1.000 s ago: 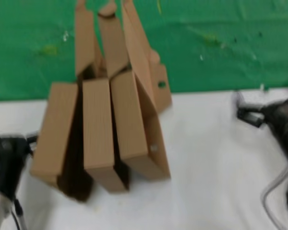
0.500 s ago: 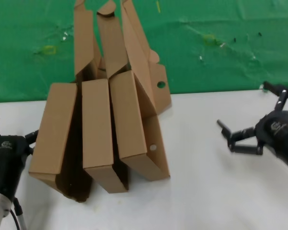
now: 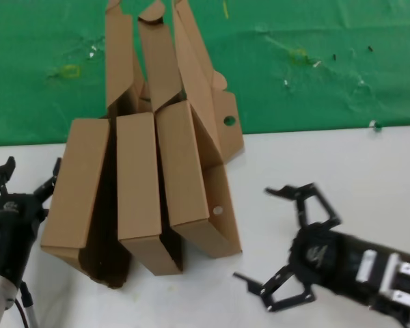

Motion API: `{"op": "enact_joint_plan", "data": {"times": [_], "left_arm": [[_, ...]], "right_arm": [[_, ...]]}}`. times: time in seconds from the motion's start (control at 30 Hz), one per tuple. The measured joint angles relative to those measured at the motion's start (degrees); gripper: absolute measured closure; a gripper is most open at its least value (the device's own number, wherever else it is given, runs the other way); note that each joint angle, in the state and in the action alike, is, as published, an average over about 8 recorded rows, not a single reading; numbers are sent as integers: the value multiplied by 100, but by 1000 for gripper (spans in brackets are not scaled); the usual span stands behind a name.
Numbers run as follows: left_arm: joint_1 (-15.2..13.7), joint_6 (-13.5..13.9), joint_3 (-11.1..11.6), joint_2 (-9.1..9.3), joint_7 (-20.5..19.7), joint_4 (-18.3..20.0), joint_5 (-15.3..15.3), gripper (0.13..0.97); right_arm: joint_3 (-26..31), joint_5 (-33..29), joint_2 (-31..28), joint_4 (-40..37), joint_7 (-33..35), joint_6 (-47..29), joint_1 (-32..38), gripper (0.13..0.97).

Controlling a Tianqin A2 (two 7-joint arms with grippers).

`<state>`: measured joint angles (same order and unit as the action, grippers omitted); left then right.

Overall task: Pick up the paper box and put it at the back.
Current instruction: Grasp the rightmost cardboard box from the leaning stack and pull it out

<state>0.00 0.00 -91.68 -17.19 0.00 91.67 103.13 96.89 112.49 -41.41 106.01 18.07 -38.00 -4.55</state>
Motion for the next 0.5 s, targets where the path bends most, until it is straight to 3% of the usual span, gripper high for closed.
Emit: {"op": "enact_joint_plan", "data": {"times": [0.23, 0.5], "left_arm": [[0, 0, 0, 0, 0, 0, 0, 614], [0, 0, 0, 0, 0, 0, 0, 777]], "right_arm": [[735, -775, 134, -113, -495, -21, 593, 159], [1090, -1232, 259, -226, -924, -8, 993, 236]]}}
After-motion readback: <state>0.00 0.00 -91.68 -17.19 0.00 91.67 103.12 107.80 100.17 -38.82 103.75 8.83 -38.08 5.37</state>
